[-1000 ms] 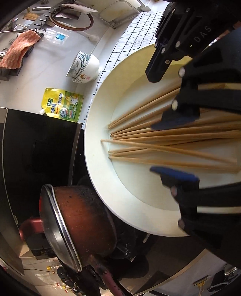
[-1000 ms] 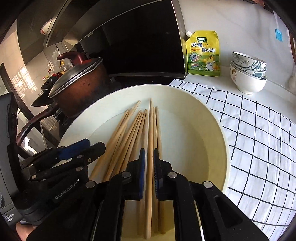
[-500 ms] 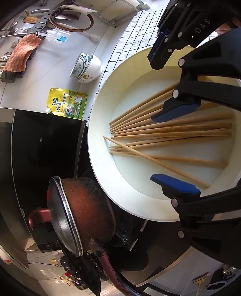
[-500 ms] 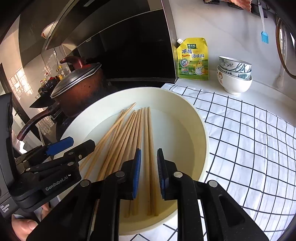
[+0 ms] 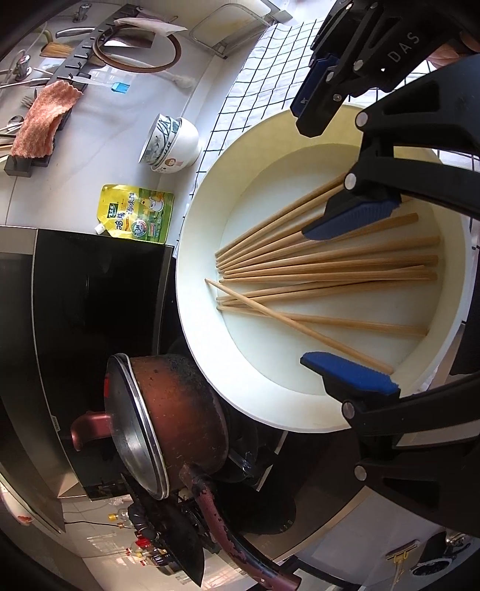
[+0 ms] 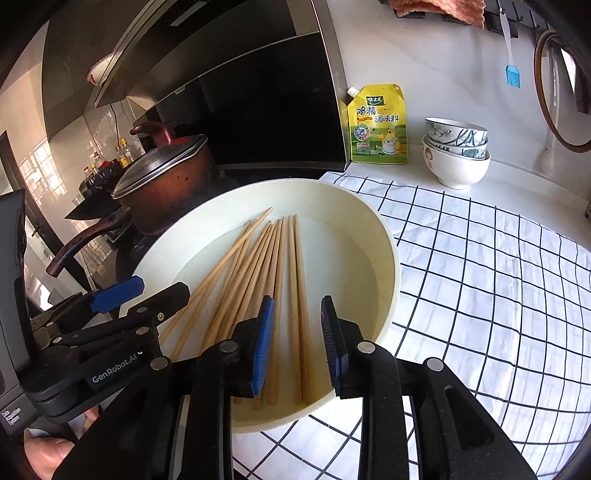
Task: Organize utensils
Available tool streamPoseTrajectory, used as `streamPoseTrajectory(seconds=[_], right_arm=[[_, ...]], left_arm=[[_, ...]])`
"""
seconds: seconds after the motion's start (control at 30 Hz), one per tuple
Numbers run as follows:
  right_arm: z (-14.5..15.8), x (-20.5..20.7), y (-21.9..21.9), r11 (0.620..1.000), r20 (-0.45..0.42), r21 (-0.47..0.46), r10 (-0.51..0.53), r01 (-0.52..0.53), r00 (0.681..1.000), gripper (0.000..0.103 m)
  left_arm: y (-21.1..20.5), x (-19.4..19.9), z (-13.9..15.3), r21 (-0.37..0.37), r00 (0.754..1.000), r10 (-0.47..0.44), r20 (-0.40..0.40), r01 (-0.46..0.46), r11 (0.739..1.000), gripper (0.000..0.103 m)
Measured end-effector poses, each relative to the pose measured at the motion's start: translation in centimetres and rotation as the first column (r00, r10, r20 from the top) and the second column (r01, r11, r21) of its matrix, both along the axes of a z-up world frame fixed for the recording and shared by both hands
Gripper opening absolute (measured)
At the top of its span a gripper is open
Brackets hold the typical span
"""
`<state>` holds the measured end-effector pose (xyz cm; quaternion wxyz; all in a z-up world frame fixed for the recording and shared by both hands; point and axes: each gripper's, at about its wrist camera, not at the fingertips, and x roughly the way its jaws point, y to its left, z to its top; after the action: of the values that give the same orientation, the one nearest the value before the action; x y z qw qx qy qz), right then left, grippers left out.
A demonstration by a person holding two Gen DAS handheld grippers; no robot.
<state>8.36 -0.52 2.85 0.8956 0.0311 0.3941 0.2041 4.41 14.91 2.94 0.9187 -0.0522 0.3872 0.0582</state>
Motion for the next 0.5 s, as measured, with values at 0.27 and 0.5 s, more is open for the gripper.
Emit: streamPoseTrajectory(seconds=[0.27,0.5], right_arm=[[0.04,-0.67,-0.48,1.000,0.007,-0.002,-0.008,0.008,1.000,0.029],[0.08,-1.02,-0.76,1.000,0.010,0.007,-0.009,0.009,1.000,0.035]], left_arm=[[-0.31,-0.64,0.07,0.000,1.000,0.001,0.001,-0.001,1.000,0.066],[-0.28,-1.07,0.15,0.003,1.000,0.005,0.005,-0.005,1.000,0.071]])
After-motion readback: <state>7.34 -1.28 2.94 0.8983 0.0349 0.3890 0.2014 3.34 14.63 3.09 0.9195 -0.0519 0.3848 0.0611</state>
